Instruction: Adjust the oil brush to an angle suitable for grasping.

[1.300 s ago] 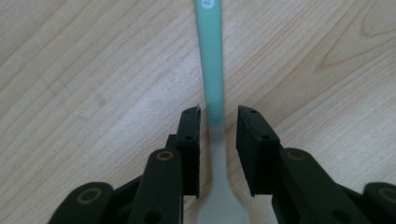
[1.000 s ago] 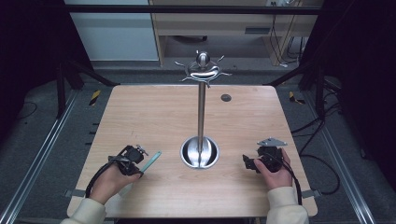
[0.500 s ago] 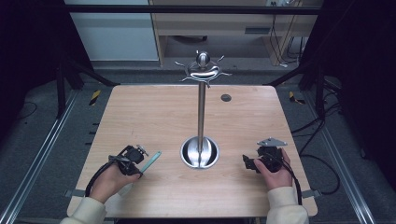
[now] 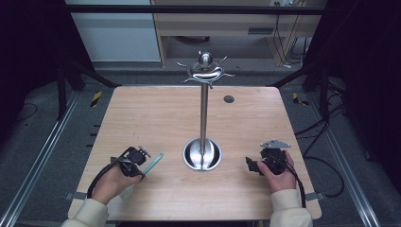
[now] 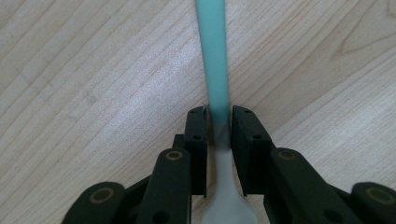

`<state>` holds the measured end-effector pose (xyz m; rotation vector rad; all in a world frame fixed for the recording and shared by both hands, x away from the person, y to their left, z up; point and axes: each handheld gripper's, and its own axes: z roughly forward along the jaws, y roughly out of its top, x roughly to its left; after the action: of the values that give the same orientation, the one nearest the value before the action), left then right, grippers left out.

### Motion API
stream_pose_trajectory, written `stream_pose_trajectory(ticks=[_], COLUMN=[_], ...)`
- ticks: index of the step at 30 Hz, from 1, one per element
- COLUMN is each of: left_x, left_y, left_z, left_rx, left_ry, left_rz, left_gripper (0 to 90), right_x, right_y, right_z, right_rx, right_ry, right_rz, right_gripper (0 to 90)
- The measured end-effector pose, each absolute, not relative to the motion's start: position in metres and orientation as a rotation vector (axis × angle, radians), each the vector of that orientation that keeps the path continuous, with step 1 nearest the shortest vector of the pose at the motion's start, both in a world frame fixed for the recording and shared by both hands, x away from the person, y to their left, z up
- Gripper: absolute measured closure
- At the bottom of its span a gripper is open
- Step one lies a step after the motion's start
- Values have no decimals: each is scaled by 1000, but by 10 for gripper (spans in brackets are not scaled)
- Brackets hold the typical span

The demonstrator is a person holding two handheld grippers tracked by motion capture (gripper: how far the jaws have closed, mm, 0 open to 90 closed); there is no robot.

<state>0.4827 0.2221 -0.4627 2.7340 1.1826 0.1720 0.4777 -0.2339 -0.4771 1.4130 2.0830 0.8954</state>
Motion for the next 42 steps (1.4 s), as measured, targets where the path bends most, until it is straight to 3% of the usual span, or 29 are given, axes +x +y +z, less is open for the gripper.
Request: stream_pose_trajectory(ticks=[22,42], left_x=[481,469], left_y=[224,234], left_z=[-462,-410], left_rx=[2720,2578], left_ry=[1182,1075], left_rz=[172,271], left_gripper=[821,822], right_x=[478,478], right_y=[-234,-234], right_z=[-477,-477], right_rx=[1416,1407], right_ry=[2088,2082], right_rz=[894,885], right_gripper=[82,82])
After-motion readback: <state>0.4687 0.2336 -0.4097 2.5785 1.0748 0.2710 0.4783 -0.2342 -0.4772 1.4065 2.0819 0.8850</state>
